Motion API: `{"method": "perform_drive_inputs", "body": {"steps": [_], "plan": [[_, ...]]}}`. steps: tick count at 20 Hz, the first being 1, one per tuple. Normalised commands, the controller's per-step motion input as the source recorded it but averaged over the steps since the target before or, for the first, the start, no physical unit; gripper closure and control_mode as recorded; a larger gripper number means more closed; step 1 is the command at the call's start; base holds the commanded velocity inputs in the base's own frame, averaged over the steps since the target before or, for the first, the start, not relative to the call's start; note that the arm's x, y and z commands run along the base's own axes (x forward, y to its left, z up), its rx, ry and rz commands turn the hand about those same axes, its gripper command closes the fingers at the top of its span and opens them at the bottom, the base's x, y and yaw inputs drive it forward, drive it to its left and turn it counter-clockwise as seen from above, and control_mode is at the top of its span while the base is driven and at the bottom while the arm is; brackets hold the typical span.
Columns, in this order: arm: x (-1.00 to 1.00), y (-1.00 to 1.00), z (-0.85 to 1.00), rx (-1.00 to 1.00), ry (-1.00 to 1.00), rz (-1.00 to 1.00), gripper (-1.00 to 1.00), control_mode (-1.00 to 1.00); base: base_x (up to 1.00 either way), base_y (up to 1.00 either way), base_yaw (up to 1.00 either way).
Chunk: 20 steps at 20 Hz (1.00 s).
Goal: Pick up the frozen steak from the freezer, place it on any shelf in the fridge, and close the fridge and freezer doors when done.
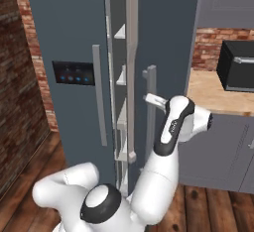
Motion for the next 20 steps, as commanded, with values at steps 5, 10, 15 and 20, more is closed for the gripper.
{"method": "perform_drive_inputs", "body": {"steps": [5, 10, 15, 20], "plan": [[0.31, 0.48, -0.02, 0.0, 0.0, -0.04, -1.0, -1.0, 0.0, 0.0, 0.0], [0.44, 0.47, -0.05, 0.0, 0.0, -0.05, -1.0, -1.0, 0.0, 0.0, 0.0], [0.47, 0.51, -0.01, 0.0, 0.0, -0.06, -1.0, -1.0, 0.0, 0.0, 0.0], [0.5, 0.49, 0.0, 0.0, 0.0, -0.07, -1.0, -1.0, 0.0, 0.0, 0.0]]}}
